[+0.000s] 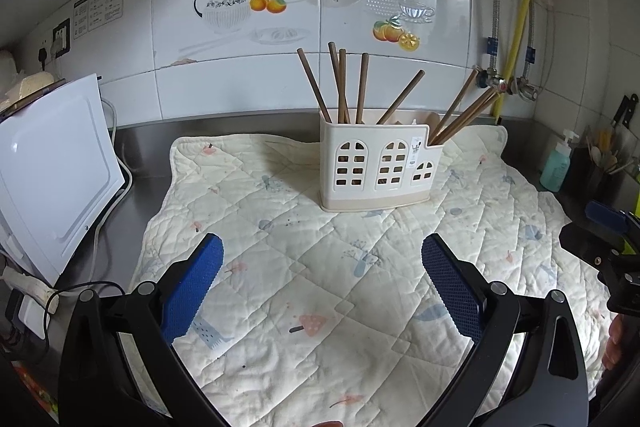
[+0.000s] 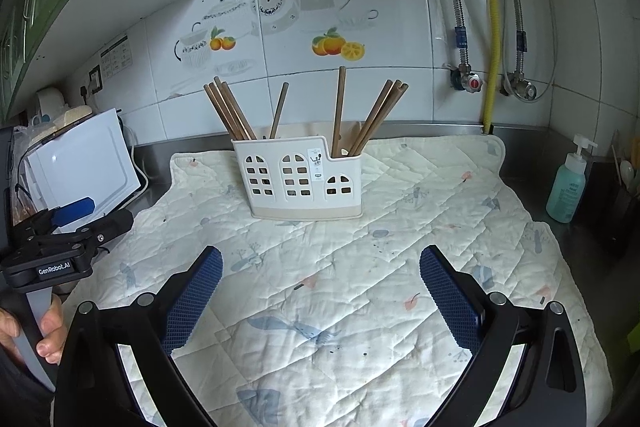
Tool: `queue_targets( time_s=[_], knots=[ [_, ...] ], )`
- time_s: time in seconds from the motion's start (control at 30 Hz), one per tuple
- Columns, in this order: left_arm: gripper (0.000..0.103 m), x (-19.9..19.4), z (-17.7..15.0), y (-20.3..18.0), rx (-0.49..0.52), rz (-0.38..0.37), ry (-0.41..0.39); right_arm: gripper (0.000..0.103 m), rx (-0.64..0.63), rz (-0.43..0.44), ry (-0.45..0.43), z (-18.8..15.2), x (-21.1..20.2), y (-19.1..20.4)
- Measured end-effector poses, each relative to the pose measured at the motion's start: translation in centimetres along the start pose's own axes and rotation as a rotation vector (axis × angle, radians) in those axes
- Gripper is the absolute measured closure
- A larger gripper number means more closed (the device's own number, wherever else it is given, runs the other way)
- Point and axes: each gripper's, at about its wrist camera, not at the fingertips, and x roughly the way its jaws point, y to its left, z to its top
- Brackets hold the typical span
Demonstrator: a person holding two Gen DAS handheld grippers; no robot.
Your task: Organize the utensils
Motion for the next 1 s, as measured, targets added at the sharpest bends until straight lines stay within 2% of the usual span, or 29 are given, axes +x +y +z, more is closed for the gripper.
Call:
queue_targets(
  time_s=[1.0],
  knots=[
    [0.005,0.37,-0.36,-0.63,0.024,0.016,0.012,0.007,-0.008,0.006,0.013,-0.31,0.62,0.16]
  ],
)
